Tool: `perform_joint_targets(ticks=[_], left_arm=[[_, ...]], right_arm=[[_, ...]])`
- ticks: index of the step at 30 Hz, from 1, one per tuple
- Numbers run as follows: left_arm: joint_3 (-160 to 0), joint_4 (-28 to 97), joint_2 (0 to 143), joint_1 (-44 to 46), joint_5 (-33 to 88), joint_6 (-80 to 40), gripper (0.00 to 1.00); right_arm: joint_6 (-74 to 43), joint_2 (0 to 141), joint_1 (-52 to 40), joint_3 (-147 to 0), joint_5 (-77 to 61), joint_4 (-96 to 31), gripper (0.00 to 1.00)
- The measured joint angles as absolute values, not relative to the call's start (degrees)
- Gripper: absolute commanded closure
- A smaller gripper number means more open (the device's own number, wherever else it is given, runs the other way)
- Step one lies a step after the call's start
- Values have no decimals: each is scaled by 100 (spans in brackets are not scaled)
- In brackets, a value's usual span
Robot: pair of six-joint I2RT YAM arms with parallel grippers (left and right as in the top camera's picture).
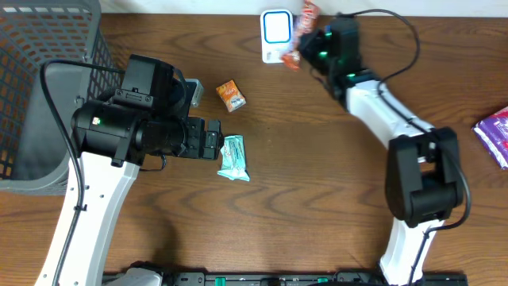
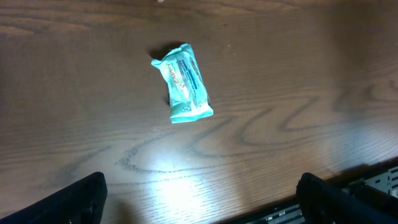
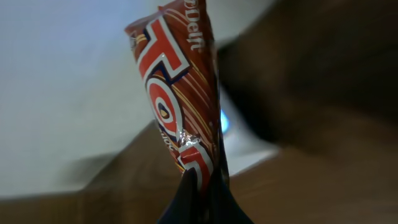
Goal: Scan the item barcode
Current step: 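Carry the TOP bar to the right edge and release it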
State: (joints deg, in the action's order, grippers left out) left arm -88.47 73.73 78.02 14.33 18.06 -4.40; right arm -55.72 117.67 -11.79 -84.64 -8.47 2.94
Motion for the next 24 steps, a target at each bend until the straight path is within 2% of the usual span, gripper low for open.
perform_joint_targets(ticks=[3, 9, 11, 12, 13, 15, 19, 24], left_arm=[[-8847, 7376, 7802, 1433, 1806, -443, 2], [-8847, 7373, 7802, 1433, 1806, -443, 2], [-8847, 7376, 7802, 1433, 1806, -443, 2], [-8847, 7373, 7802, 1433, 1806, -443, 2], [-8847, 7373, 7802, 1433, 1806, -443, 2], [-8847, 7371, 7802, 1433, 1806, -440, 2], [-8847, 7371, 7802, 1433, 1806, -440, 2], [-8847, 7369, 7802, 1433, 1804, -443, 2]], right_arm=[[-5310, 11622, -473, -8466, -899, -414, 99], [-4788, 11347, 1076, -8473, -891, -1614, 85], [-4652, 11319, 1500, -8477, -886, -1966, 73], [-4591, 11319, 1726, -8479, -867, -2139, 57], [-4560, 11319, 1898, -8479, -875, -2246, 48], [-4434, 11319, 2176, -8479, -904, -2383, 39], [-4241, 11316, 2526, -8479, -1203, -2462, 37], [-4082, 11316, 2543, -8479, -1894, -2362, 33]])
